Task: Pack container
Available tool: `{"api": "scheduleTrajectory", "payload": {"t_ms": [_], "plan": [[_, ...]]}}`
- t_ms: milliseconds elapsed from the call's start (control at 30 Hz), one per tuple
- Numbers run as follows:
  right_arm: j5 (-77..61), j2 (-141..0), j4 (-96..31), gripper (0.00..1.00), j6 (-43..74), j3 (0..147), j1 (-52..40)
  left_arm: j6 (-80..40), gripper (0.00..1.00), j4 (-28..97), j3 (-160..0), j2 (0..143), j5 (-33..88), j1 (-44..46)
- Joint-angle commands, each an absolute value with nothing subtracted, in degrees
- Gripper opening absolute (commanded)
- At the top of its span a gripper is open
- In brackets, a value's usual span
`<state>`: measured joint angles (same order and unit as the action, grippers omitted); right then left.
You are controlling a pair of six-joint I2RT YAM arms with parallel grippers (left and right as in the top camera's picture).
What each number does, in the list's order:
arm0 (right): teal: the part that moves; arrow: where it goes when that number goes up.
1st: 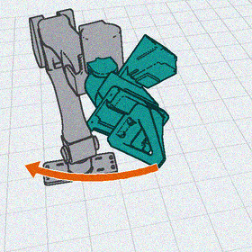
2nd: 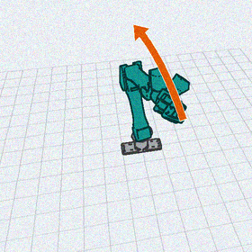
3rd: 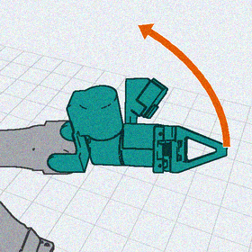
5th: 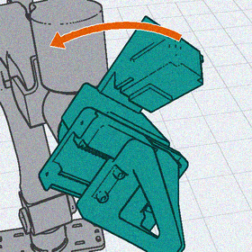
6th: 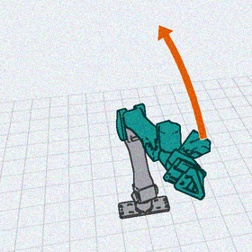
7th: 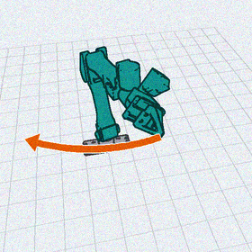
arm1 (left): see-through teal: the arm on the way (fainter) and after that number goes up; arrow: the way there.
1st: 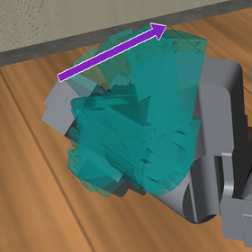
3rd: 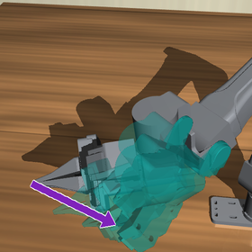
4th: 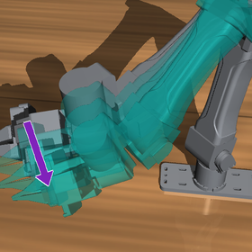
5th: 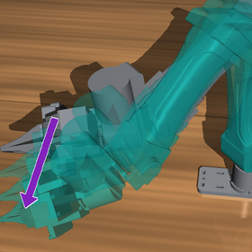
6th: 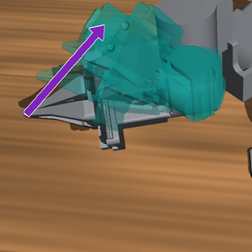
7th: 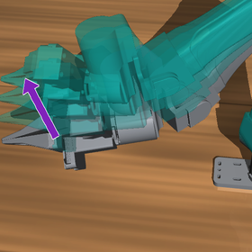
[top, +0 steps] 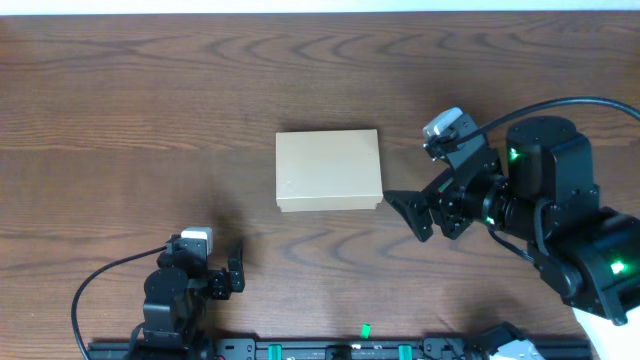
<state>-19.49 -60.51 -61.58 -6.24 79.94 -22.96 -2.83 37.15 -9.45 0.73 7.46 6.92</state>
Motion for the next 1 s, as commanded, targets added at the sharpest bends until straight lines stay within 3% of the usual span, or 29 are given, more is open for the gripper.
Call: {"api": "scheduleTrajectory", "payload": {"t_ms": [0,500,633,833,967], "plan": [[-19.46,-60.42,-61.56,0.99,-5.85,80.55,-23.33,-3.22,0.95,37.47,-9.10,0.21,7.05,7.09],[-19.16,-60.42,-61.56,0.99,-6.00,80.55,-23.33,-3.22,0.95,37.47,-9.10,0.21,7.05,7.09],[-11.22,-59.68,-62.96,0.99,-8.45,80.55,-23.66,-3.22,0.95,37.47,-9.10,0.21,7.05,7.09],[-9.65,-49.58,-64.97,0.99,-8.40,79.50,-24.01,-3.22,0.95,37.47,-9.10,0.21,7.05,7.09],[-9.67,-38.17,-62.50,0.99,-7.70,69.56,-25.34,-3.22,0.95,37.47,-9.10,0.21,7.05,7.09]]}}
